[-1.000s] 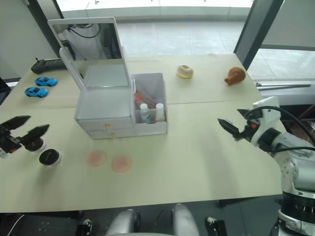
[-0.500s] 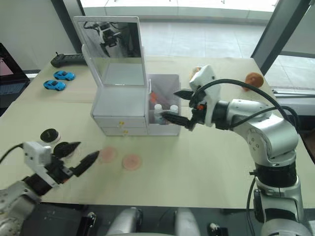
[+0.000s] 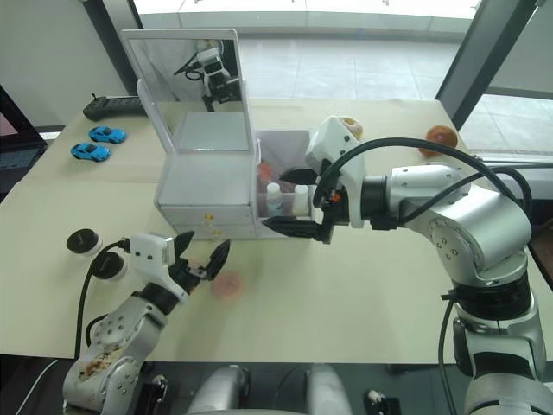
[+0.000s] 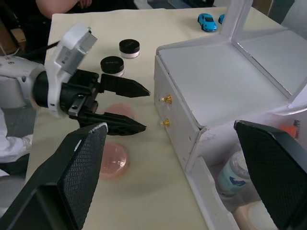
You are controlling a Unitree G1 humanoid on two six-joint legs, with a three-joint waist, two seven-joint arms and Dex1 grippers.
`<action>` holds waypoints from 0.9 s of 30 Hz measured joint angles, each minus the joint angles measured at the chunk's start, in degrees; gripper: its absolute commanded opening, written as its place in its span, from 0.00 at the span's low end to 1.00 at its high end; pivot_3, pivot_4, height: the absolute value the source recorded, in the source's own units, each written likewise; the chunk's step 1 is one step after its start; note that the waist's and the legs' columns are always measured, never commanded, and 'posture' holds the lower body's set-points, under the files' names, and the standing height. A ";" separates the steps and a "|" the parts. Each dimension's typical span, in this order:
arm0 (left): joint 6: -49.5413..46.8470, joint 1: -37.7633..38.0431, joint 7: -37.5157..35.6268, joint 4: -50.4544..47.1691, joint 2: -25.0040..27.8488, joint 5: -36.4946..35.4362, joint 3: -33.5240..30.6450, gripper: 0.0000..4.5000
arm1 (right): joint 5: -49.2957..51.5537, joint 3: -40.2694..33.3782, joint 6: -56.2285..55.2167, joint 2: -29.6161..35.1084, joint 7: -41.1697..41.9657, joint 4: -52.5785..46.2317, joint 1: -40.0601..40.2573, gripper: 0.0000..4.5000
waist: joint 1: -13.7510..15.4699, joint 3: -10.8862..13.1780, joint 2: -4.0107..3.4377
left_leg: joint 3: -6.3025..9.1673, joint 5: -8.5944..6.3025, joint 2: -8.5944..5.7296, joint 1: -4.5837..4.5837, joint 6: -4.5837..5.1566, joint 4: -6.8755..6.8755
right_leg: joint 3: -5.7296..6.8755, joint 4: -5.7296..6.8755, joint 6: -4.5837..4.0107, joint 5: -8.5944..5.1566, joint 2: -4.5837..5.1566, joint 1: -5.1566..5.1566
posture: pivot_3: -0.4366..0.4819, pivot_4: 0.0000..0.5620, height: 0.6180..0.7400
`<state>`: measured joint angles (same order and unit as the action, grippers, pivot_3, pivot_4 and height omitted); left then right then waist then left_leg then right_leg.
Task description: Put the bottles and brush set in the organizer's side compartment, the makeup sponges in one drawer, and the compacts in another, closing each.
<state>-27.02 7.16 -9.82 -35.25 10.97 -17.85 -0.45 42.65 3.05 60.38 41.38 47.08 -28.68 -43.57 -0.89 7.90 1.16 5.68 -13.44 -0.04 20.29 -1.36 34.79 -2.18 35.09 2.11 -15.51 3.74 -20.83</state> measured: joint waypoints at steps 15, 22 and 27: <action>3.48 -2.49 1.11 5.67 -2.88 2.74 0.88 0.81 | 8.66 -6.33 4.32 4.17 -2.17 -2.45 6.26 1.00 | 0.05 0.00 0.03 | -0.08 0.00 -0.02 0.03 0.01 0.03 | -0.08 -0.06 0.31 -0.11 -0.01 0.01 | 0.48 0.27 1.00; 6.70 -4.45 1.59 8.21 -4.90 4.12 1.58 0.75 | 8.78 -6.38 3.43 4.81 -2.56 -2.80 6.51 1.00 | -0.03 0.00 0.03 | -0.08 0.00 0.09 0.02 0.00 0.03 | -0.15 -0.07 0.29 -0.09 -0.18 0.00 | 0.48 0.27 1.00; 7.80 -4.46 1.75 8.82 -5.63 4.50 1.57 0.63 | 8.75 -6.38 3.36 5.62 -2.68 -3.21 6.70 1.00 | 0.09 0.01 0.04 | -0.08 0.00 0.09 0.03 0.00 0.03 | -0.16 -0.08 0.32 -0.07 -0.18 -0.01 | 0.48 0.27 1.00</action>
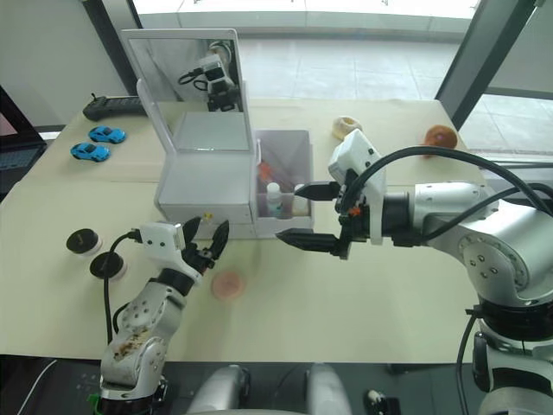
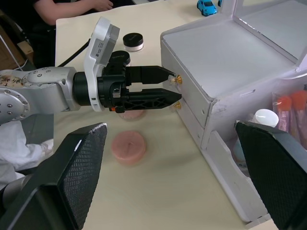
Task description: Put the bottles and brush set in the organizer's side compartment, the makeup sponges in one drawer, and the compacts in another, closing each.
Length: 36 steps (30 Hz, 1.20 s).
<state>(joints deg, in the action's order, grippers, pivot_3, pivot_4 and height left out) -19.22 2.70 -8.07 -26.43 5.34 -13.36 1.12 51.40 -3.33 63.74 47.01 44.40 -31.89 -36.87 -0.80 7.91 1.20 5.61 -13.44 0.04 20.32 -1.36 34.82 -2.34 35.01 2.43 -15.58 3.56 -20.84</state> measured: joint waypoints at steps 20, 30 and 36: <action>-2.77 13.46 -5.08 -12.79 7.58 -4.15 -2.93 0.12 | -2.16 1.93 -3.83 -1.20 -0.66 0.59 1.93 1.00 | -0.12 0.02 -0.02 | -0.01 -0.01 0.04 0.02 -0.02 -0.04 | -0.06 0.00 0.00 -0.01 -0.01 -0.13 | 0.48 0.27 1.00; -6.30 23.06 -7.67 -21.33 11.82 -10.20 -6.88 0.12 | -2.94 2.68 -4.65 -2.36 -0.13 1.08 2.34 1.00 | -0.47 0.05 -0.06 | -0.09 -0.04 0.06 0.11 -0.05 -0.08 | -0.20 -0.05 -0.01 -0.01 -0.01 -0.27 | 0.48 0.27 1.00; -7.66 22.62 -8.50 -21.61 13.21 -13.12 -6.75 0.12 | -3.49 2.80 -5.21 -2.91 0.08 1.50 2.33 1.00 | -0.16 0.05 -0.06 | -0.09 -0.04 0.06 0.11 -0.05 -0.07 | -0.17 -0.04 -0.01 -0.01 -0.01 -0.27 | 0.48 0.27 1.00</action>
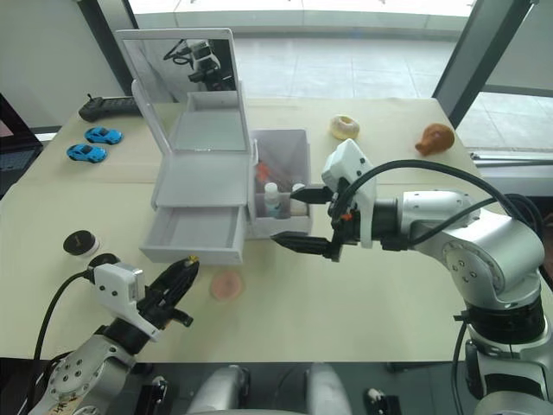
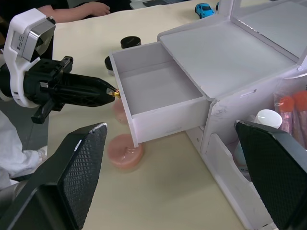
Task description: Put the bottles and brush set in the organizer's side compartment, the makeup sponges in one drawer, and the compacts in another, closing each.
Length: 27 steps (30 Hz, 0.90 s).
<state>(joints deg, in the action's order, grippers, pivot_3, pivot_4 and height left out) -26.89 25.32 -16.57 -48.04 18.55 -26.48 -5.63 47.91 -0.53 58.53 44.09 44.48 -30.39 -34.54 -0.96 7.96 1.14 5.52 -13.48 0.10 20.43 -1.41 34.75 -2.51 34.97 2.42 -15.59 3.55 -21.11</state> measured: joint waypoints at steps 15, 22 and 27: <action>-6.12 7.14 -16.52 1.54 16.75 -32.05 -21.51 0.84 | -0.93 0.86 -1.54 -1.03 1.23 0.80 -0.01 1.00 | -0.24 0.08 -0.03 | -0.07 -0.02 0.34 -0.10 -0.04 -0.03 | 0.09 0.00 -0.56 -0.27 -0.12 -0.20 | 0.48 0.27 1.00; -7.48 8.82 -37.58 20.87 31.97 -32.63 -35.22 0.99 | -2.16 0.94 -3.67 -0.02 3.15 1.51 2.87 1.00 | -0.05 0.22 -0.23 | -0.35 -0.05 0.39 -0.11 -0.08 -0.07 | 0.10 0.02 -0.69 -0.34 -0.12 -0.47 | 0.48 0.27 1.00; -1.94 0.91 -46.38 38.85 40.67 -21.84 -36.38 0.99 | -4.77 -6.14 -10.42 4.15 6.17 1.23 14.43 1.00 | 0.32 0.11 0.09 | -0.64 -0.06 0.41 0.21 -0.10 -0.08 | 0.04 -0.02 -0.73 -0.31 -0.01 -0.76 | 0.48 0.27 1.00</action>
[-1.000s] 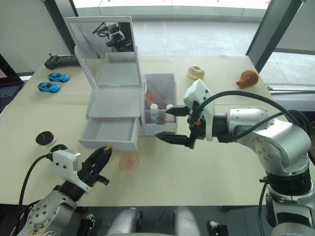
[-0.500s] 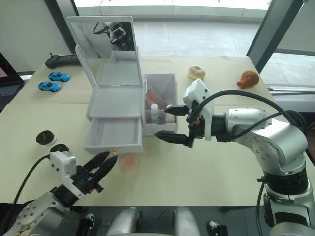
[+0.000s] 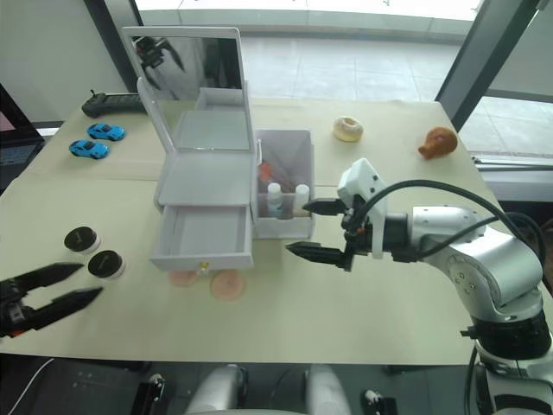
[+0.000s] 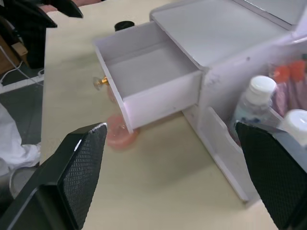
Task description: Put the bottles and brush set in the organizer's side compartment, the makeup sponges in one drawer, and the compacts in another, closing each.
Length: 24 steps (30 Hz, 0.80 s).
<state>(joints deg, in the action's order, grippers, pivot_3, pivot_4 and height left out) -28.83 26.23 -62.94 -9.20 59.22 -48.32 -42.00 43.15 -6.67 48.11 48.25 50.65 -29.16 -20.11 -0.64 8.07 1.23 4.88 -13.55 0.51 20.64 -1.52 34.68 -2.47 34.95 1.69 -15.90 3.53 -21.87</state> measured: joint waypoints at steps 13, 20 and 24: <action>21.46 -26.54 -12.24 36.46 3.87 19.52 12.45 0.99 | -11.46 -26.37 -18.52 1.57 5.96 12.63 32.14 1.00 | -1.13 -0.06 0.16 | -0.59 0.01 0.49 -0.31 0.01 -0.31 | 0.03 0.19 -0.13 0.36 -0.09 -0.12 | 0.48 0.27 1.00; 23.27 -33.09 -14.73 39.43 3.97 21.34 15.12 0.99 | -12.57 -27.43 -21.58 1.97 7.84 14.87 31.92 1.00 | -1.50 -0.08 0.20 | -0.62 0.01 0.50 -0.35 0.01 -0.36 | 0.02 0.20 0.28 0.62 -0.10 -0.09 | 0.48 0.27 1.00; 19.19 -30.72 -16.91 34.11 4.10 20.47 15.16 0.99 | -11.85 -24.82 -20.68 2.07 7.84 13.07 28.87 1.00 | -1.73 -0.07 0.19 | -0.63 0.01 0.53 -0.35 0.02 -0.36 | 0.00 0.23 0.32 0.66 -0.11 -0.08 | 0.48 0.27 1.00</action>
<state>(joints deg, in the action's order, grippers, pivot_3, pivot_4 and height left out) -9.64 -4.49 -79.86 24.91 63.32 -27.85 -26.85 31.30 -31.49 27.43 50.32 58.49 -16.09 8.77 -2.37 7.99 1.42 4.25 -13.54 1.03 20.29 -1.50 34.31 -2.48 35.18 2.01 -15.25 3.42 -21.96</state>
